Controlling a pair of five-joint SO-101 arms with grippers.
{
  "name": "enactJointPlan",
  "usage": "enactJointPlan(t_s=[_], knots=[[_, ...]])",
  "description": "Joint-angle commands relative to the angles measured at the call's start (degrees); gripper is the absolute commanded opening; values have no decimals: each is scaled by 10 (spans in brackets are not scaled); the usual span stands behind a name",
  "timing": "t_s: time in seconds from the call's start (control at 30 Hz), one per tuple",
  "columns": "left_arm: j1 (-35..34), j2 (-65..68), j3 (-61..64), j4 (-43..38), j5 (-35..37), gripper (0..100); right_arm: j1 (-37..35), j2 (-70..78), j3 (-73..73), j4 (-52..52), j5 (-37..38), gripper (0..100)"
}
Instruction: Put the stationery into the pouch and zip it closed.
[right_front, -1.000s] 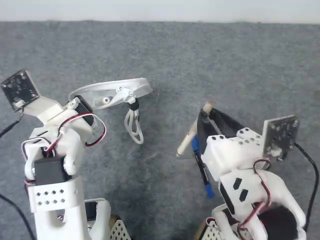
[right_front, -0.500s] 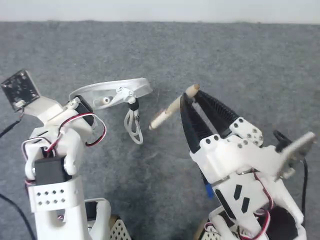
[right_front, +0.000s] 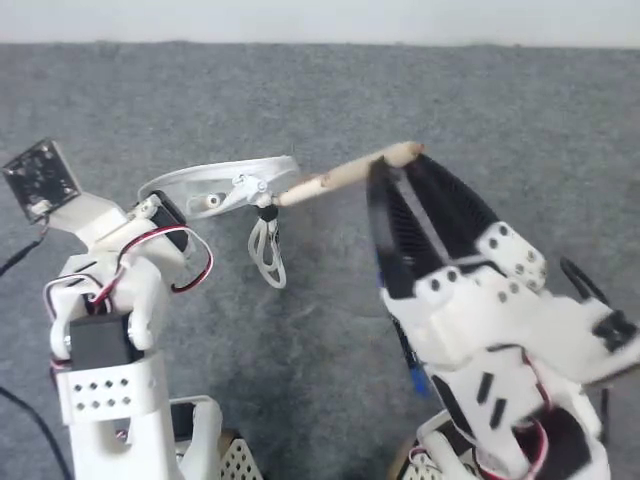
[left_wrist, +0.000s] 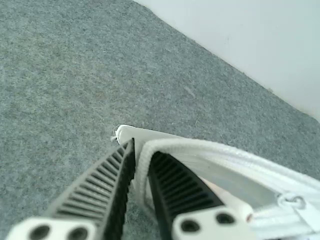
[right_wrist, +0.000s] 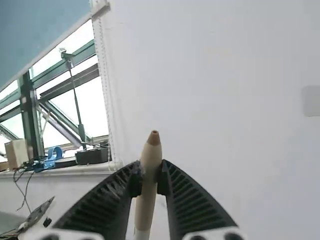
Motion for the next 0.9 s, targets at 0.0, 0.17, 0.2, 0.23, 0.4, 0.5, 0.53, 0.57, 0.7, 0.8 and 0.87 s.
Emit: enactJointPlan(t_s=[0.0, 0.17, 0.2, 0.23, 0.4, 0.5, 0.53, 0.57, 0.7, 0.8, 0.87], knots=[[-1, 4, -1, -18, 7, 10, -58, 65, -31, -51, 70, 6], [-3, 4, 0, -18, 7, 10, -111, 130, -31, -128, 171, 6], [-3, 4, 0, -18, 7, 10, -116, 140, -31, -139, 182, 6], [-4, 4, 0, -18, 7, 10, -119, 150, -31, -146, 190, 6], [-4, 4, 0, -18, 7, 10, -128, 196, -30, -149, 200, 6], [-4, 4, 0, -18, 7, 10, -128, 218, -29, -148, 200, 6], [-4, 4, 0, -18, 7, 10, -128, 225, -25, -150, 200, 6], [-4, 4, 0, -18, 7, 10, -128, 228, -18, -153, 200, 6], [-4, 4, 0, -18, 7, 10, -128, 246, -8, -153, 228, 6], [-4, 4, 0, -18, 7, 10, -128, 267, -8, -157, 262, 6], [-4, 4, 0, -18, 7, 10, -128, 283, -3, -168, 272, 6]])
